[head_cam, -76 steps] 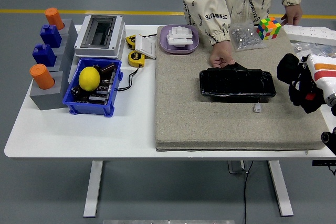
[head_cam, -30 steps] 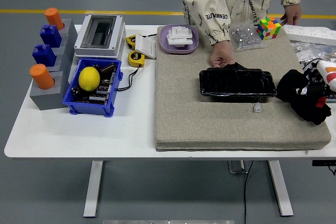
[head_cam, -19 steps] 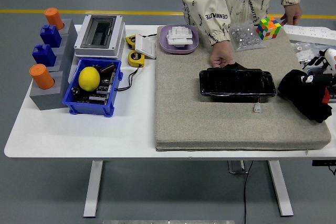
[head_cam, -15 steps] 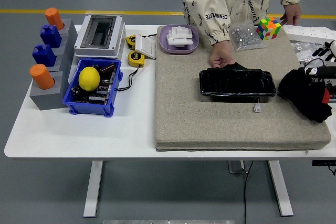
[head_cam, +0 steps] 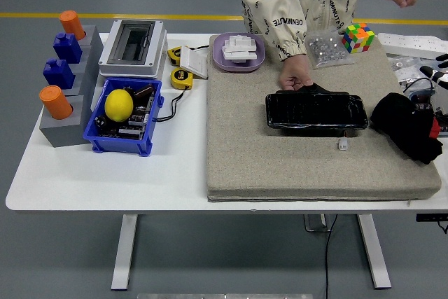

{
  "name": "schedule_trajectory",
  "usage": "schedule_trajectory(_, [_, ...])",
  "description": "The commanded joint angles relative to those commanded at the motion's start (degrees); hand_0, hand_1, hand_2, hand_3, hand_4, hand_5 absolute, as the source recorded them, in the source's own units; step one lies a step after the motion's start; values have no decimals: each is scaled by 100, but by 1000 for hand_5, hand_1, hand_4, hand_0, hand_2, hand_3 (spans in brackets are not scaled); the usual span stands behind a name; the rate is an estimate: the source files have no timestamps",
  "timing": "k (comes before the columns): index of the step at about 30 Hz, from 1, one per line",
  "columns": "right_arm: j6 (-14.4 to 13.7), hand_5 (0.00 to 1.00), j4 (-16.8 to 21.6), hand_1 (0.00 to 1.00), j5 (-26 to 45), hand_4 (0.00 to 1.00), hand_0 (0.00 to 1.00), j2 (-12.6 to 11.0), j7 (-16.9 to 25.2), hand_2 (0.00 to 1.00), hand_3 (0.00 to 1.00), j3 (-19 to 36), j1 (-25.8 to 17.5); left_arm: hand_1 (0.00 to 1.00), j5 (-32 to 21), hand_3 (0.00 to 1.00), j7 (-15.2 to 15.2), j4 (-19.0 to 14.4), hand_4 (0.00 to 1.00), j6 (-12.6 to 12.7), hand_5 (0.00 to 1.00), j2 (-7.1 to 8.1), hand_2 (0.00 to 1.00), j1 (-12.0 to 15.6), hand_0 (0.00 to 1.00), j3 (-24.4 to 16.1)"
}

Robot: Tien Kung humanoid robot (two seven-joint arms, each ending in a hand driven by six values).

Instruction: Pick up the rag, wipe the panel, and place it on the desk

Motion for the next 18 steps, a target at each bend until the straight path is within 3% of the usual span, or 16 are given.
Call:
schedule_trajectory(1, [37,623,-10,590,223,998,601,8,14,672,717,26,-18,637,-2,561,0,0,631,0,448,-1,637,1,604,5])
schedule_trajectory(12, [235,632,-121,602,2862,998,606,117,139,678,719,388,-89,637,-8,561,-2,-8,631,1,448,21,637,-17,606,56])
schedule_trajectory(18, [234,634,-226,604,3822,998,601,165,202,680,715,654,-131,637,-20,561,-1,-7,631,-4,447,-5,637,-5,604,50])
